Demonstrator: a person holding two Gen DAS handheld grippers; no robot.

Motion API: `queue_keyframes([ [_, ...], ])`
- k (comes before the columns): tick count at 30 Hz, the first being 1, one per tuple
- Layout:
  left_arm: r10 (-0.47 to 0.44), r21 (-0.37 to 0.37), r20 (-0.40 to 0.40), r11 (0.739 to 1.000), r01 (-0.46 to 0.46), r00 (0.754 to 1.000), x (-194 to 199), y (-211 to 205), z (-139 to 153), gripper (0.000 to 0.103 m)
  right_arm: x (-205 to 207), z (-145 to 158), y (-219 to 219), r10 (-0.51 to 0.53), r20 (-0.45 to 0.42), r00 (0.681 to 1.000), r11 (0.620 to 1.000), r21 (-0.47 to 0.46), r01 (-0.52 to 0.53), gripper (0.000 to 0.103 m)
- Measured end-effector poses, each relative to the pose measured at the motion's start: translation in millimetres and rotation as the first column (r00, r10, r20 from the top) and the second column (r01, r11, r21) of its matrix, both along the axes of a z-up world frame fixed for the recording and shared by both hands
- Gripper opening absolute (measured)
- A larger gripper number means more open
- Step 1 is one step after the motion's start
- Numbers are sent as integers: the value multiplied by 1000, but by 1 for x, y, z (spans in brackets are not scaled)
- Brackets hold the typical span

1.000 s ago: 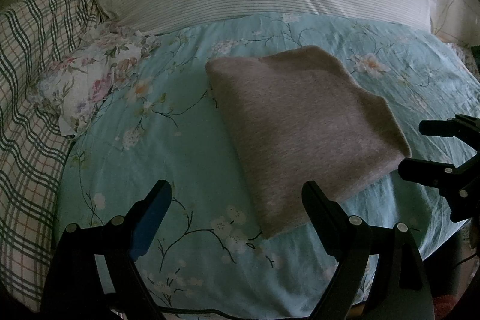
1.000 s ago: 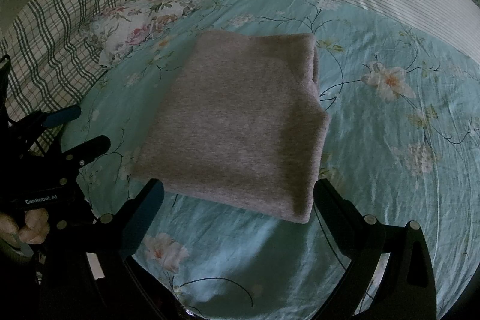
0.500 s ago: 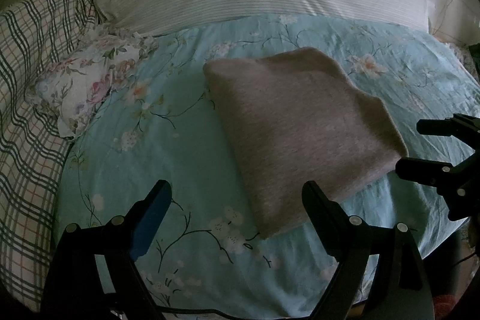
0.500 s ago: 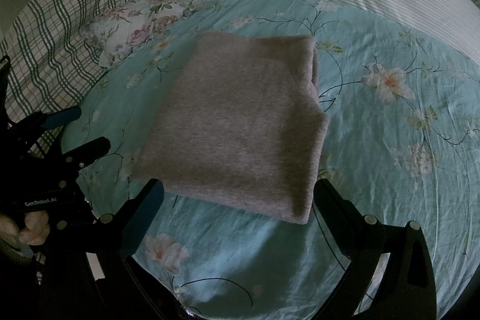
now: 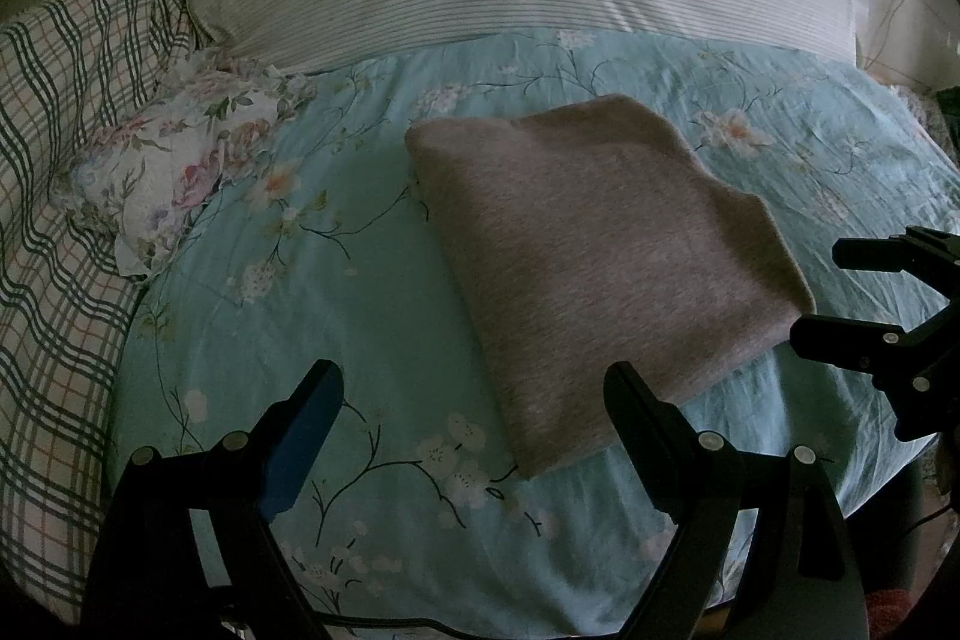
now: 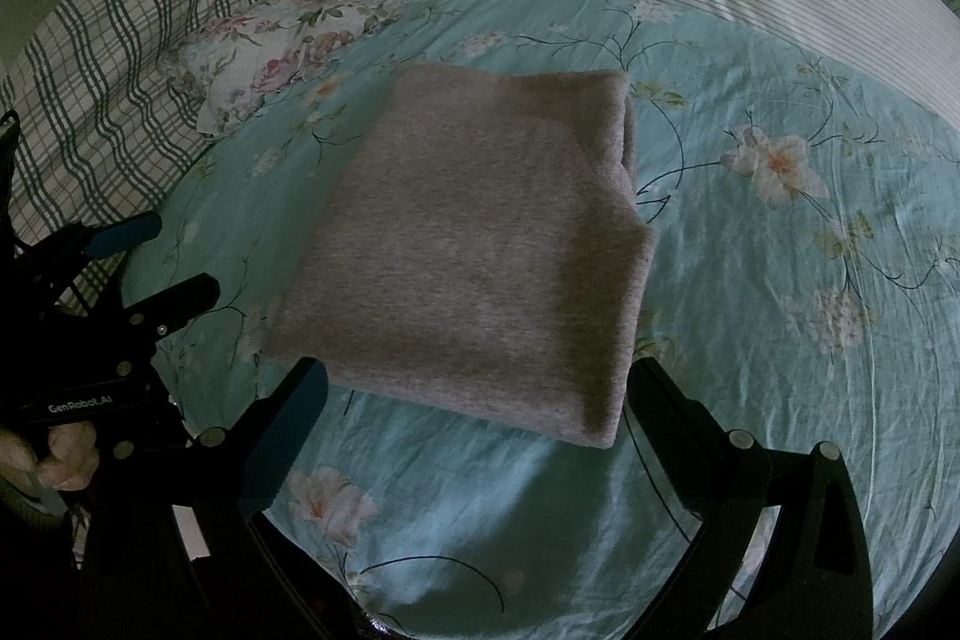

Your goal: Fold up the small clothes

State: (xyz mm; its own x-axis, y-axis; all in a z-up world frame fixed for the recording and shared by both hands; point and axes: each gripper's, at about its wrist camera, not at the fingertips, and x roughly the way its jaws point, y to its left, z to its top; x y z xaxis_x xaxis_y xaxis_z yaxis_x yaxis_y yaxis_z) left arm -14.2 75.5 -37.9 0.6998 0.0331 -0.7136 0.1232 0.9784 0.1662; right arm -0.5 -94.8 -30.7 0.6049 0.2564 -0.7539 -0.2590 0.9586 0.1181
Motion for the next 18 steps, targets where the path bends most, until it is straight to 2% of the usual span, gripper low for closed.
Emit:
queue_keyframes([
  [18,-4,-2,1,1000,4,1000,1,-2,2,89,1,1,-1,2,0,1000,1000,-1,-2,100],
])
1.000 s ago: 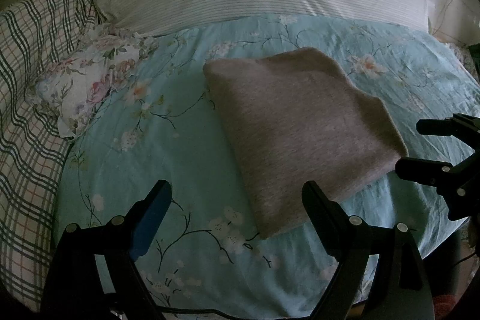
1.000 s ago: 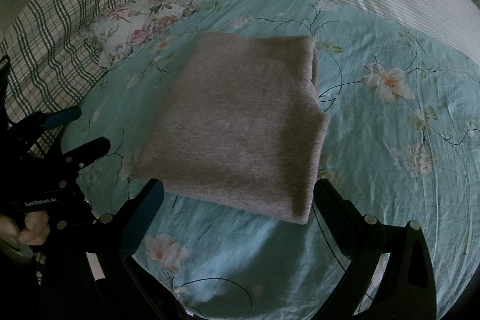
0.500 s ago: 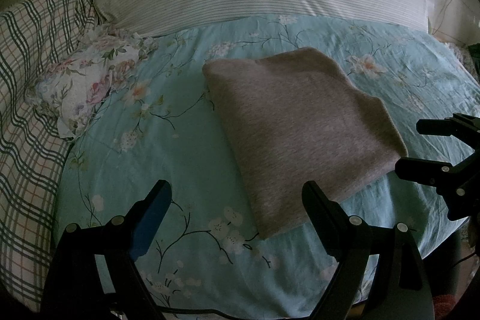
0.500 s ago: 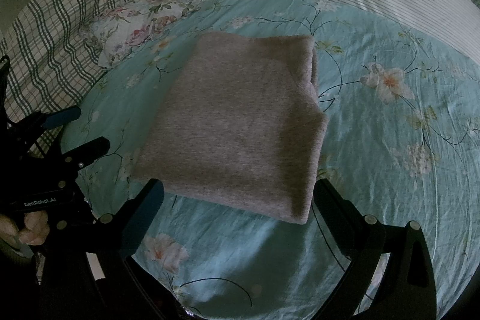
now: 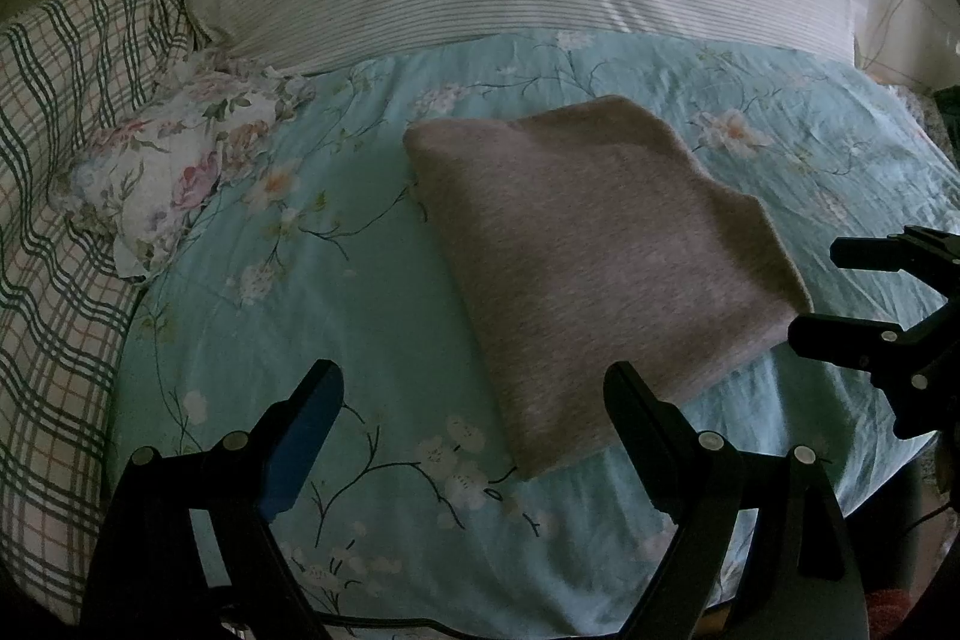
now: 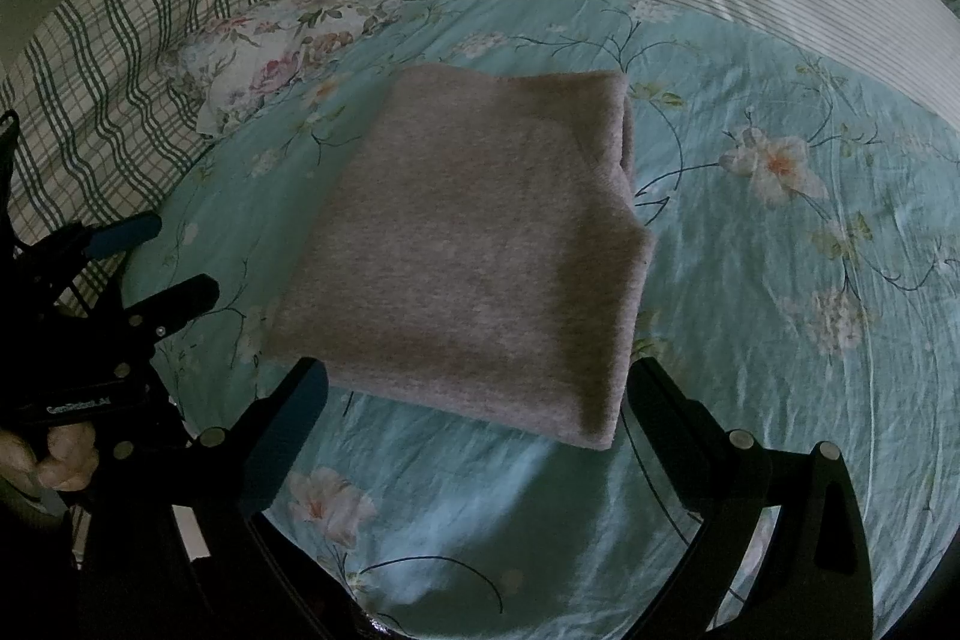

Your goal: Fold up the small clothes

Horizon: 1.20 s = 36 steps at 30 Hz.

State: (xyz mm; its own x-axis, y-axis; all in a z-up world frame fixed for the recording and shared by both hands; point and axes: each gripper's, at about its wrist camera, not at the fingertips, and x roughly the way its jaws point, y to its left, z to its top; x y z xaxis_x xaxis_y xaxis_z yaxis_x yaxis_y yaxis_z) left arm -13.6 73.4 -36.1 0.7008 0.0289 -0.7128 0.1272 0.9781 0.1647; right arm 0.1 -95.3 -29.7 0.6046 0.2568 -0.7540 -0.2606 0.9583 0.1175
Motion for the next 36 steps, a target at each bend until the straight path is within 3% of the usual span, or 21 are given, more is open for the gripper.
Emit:
queue_keyframes([
  [36,-4,8,-2,1000,4,1000,18,1,-2,89,27,2,-9,-4,12,1000,1000,-14,4,100],
])
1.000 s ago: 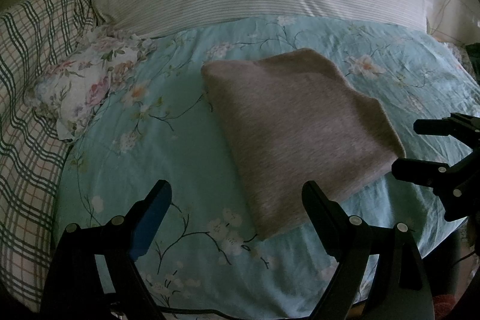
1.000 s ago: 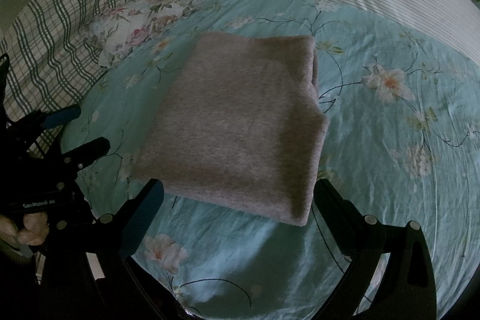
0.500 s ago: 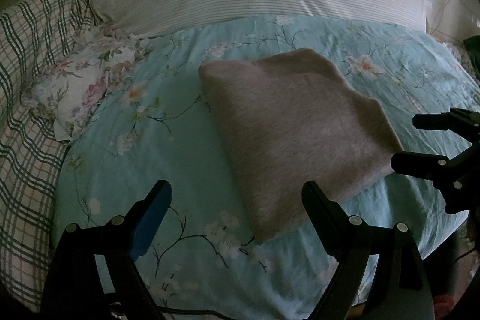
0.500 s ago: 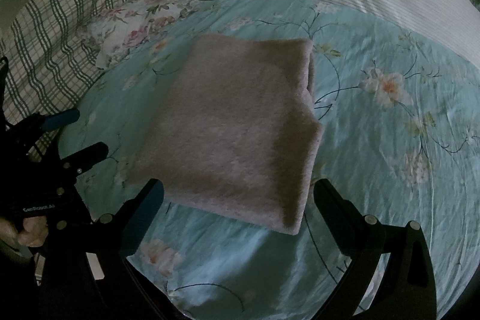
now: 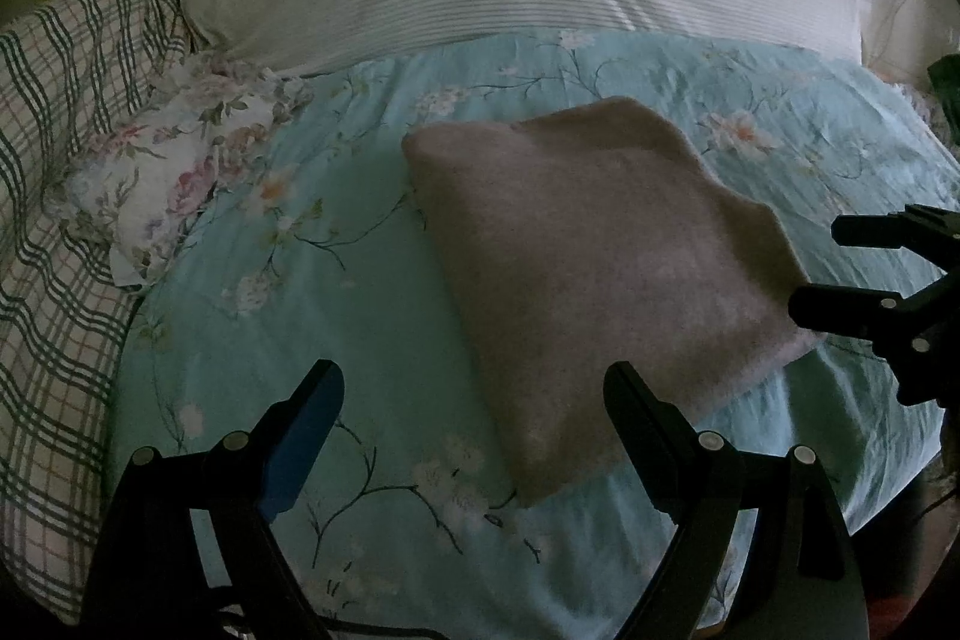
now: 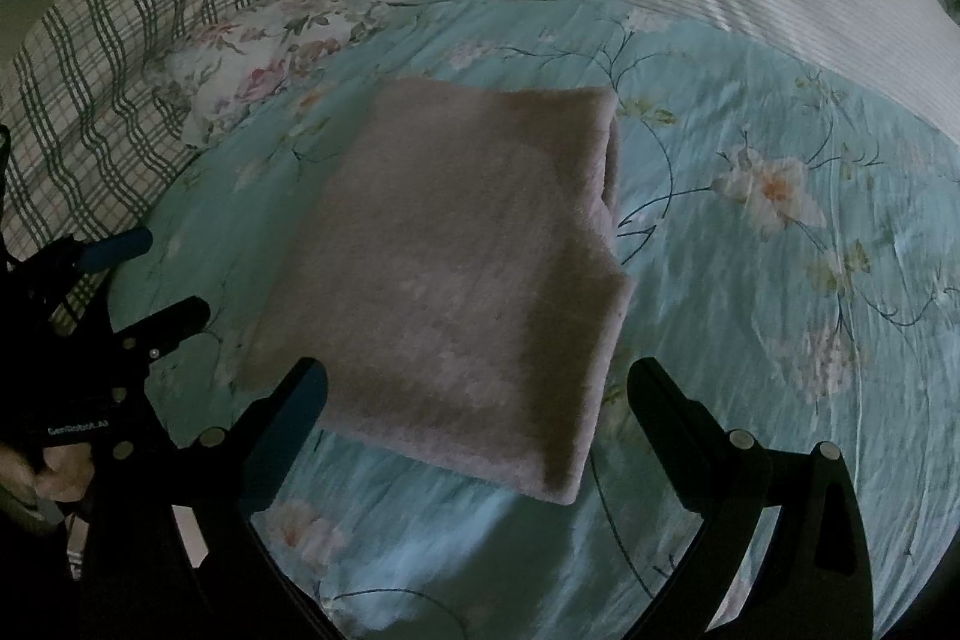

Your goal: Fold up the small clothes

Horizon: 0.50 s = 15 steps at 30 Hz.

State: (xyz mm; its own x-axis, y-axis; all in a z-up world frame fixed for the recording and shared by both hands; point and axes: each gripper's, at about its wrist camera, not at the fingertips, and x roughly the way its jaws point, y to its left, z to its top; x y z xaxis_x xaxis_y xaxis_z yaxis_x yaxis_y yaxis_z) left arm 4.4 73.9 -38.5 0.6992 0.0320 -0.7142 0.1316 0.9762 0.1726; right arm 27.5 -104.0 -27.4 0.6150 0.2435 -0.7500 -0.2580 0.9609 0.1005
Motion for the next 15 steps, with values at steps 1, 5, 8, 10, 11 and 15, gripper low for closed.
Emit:
queue_keyframes([
  [1,-1,-1,-1,1000,1,1000,1,0,0,89,1,0,0,0,0,1000,1000,-1,0,100],
  [5,-1,1,0,1000,1,1000,2,0,0,89,4,-1,-2,-3,-2,1000,1000,1,3,100],
  [8,1,3,-3,1000,-1,1000,7,0,-1,89,6,-1,-4,-4,-3,1000,1000,4,4,100],
  [10,4,9,-5,1000,-4,1000,11,0,-2,89,7,-2,-5,-3,-3,1000,1000,6,3,100],
  [11,6,13,-7,1000,-6,1000,13,0,-3,89,8,-2,-5,-3,-3,1000,1000,6,3,100],
  [15,10,8,-13,1000,-9,1000,20,0,-3,89,11,-2,-7,-3,0,1000,1000,7,3,100],
])
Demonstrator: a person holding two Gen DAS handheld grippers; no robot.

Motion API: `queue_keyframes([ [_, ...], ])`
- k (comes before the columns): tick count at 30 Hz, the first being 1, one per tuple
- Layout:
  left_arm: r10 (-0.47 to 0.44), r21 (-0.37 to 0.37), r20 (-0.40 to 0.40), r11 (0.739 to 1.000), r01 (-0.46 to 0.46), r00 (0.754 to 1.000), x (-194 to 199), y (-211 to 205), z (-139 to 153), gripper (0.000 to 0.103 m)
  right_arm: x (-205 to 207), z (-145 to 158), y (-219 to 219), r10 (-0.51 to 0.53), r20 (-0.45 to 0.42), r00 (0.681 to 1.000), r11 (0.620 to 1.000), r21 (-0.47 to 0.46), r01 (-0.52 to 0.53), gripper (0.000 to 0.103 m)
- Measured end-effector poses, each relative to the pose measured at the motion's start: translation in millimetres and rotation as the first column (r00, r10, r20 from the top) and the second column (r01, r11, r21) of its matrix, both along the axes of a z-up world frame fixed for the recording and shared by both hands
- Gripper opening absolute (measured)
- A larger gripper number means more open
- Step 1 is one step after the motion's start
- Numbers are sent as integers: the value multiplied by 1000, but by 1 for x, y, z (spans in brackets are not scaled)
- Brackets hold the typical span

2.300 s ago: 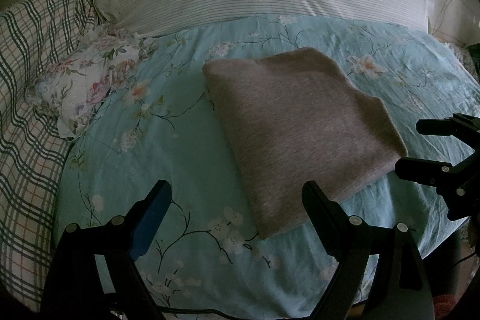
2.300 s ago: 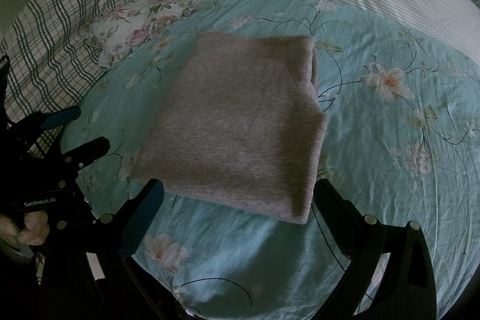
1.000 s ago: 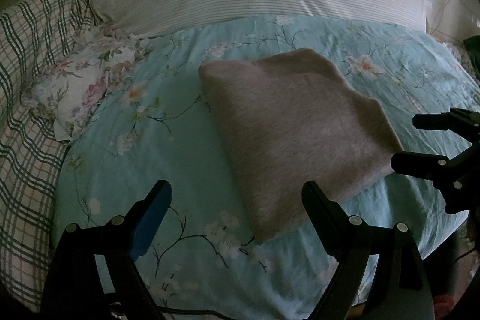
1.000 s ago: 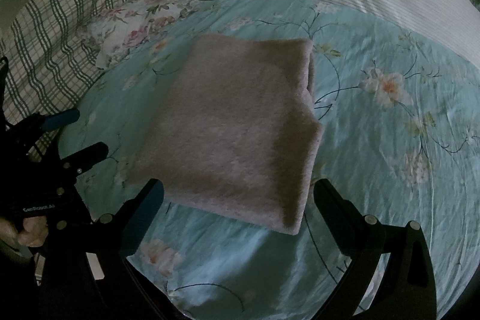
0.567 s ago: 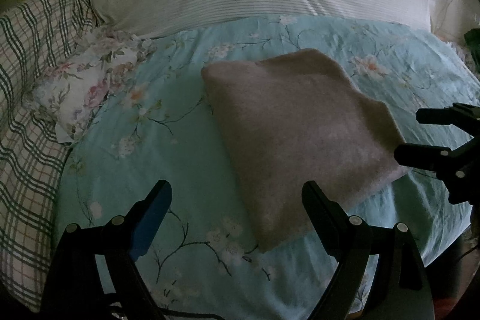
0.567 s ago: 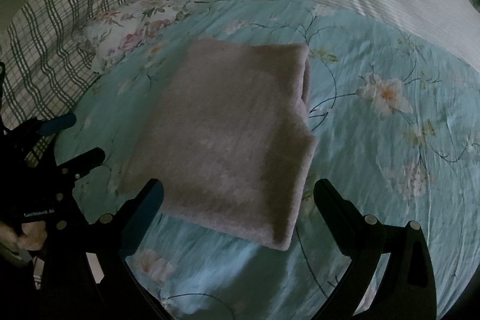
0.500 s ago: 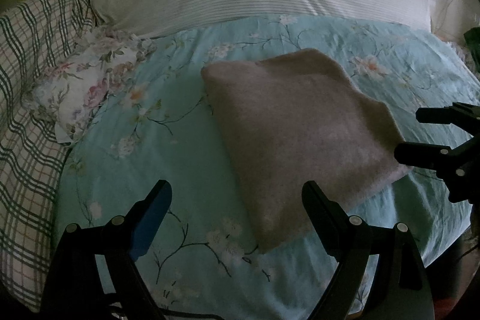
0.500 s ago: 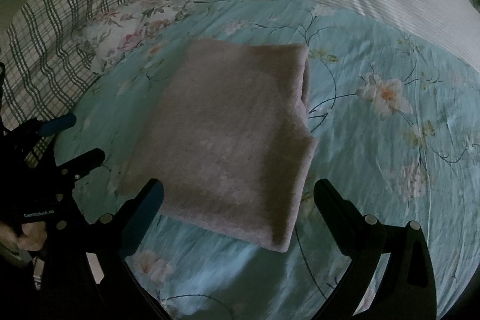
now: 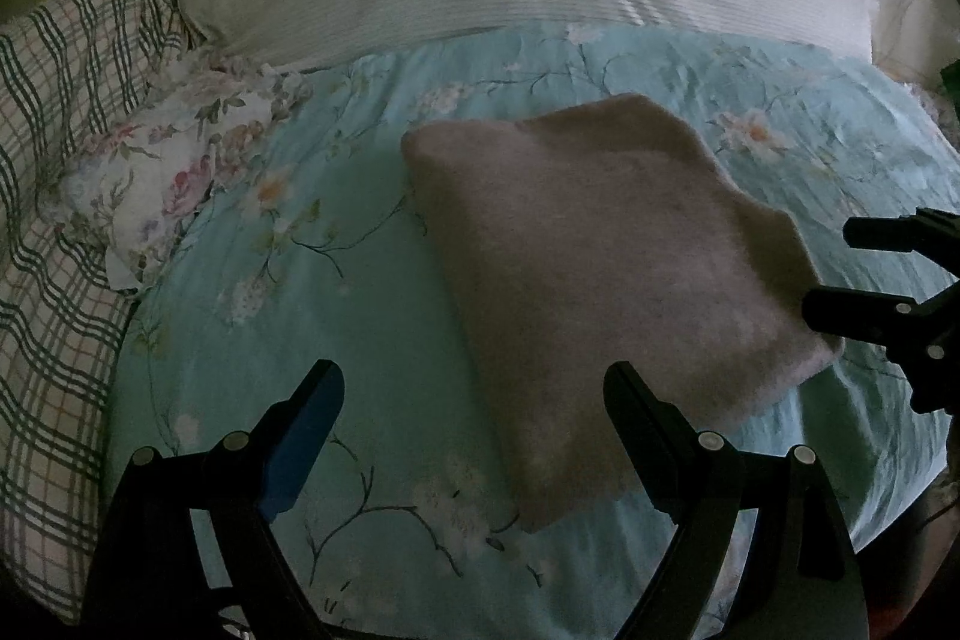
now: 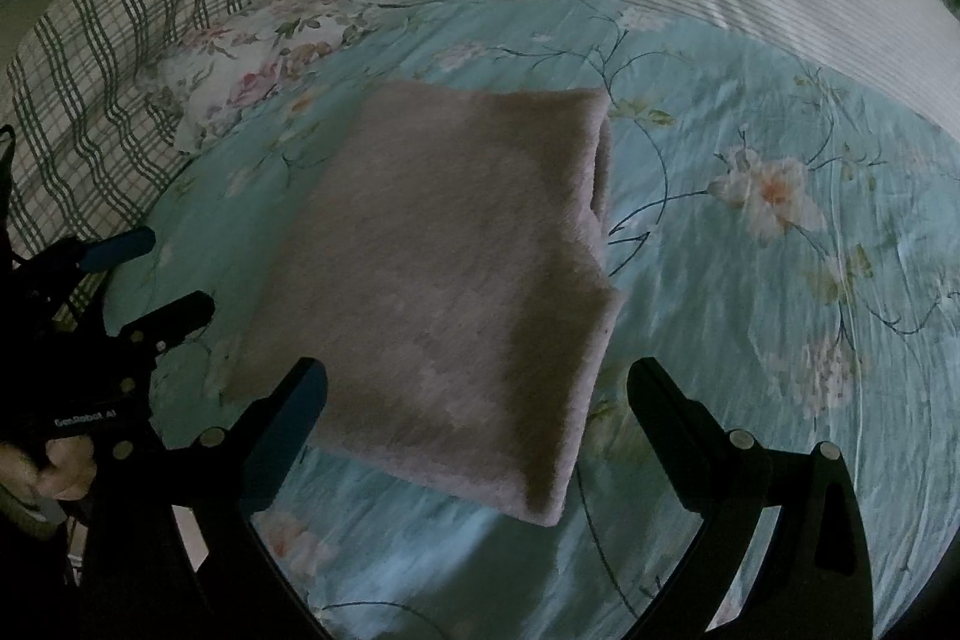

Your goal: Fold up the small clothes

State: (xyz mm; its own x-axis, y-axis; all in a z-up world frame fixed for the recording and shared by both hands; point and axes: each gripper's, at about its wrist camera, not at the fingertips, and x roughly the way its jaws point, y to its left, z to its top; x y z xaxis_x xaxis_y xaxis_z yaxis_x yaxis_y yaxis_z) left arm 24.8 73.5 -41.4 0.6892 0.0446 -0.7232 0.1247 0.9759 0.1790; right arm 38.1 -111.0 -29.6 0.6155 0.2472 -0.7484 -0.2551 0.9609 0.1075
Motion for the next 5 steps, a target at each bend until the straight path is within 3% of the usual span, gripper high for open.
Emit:
queue_keyframes([
  [5,22,-7,-7,1000,-22,1000,11,6,-5,89,13,-9,-5,-12,-11,1000,1000,3,12,100],
])
